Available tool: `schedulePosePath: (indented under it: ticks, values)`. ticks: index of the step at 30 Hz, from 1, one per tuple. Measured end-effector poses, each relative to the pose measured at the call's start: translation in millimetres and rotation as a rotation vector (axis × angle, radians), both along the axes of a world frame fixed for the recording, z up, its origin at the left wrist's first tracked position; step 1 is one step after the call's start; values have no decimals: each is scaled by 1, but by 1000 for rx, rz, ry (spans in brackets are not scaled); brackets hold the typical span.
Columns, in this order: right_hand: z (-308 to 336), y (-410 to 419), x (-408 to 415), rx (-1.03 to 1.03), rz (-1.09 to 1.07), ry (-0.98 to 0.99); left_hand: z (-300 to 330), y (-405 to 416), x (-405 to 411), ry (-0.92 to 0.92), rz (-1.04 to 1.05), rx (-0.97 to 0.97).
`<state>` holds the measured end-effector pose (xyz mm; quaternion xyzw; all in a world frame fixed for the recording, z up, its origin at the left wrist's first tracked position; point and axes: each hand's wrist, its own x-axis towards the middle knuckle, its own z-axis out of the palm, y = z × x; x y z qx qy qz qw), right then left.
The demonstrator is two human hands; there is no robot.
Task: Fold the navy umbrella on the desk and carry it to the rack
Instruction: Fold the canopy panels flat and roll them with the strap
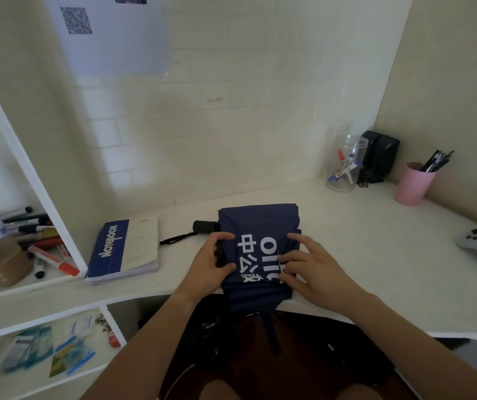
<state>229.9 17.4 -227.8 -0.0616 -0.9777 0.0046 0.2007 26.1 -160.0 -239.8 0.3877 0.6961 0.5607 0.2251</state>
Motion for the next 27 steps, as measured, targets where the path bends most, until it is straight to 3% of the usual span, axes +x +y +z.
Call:
schedulePosePath:
  ticks: [3, 6, 9, 12, 14, 17, 19, 23, 27]
  values:
    - [-5, -5, -8, -49, -26, -10, -2, -5, -4, 52, -87, -15]
    - [-12, -4, -6, -183, -38, -41, -4, -10, -5, 245, -133, -59]
    - [-12, -1, -1, -217, -12, -48, -7, -15, -7, 571, -49, -196]
    - [-9, 1, 4, -207, 18, -51, -10, -23, -7, 1018, 69, -325]
    - [-8, 4, 7, -199, 7, -77, -9, -26, -5, 1239, 38, -321]
    - [-10, 5, 12, -211, -6, -136, -2, -22, -2, 1424, -119, -218]
    - [-8, 4, 14, -221, -13, -179, 1, -18, -3, 1447, -249, -223]
    - [25, 7, -4, -265, -40, -290, 3, -16, -3, 1244, -453, -398]
    - [67, 45, -72, -246, -178, 28, 7, -5, -5, 1183, -493, -399]
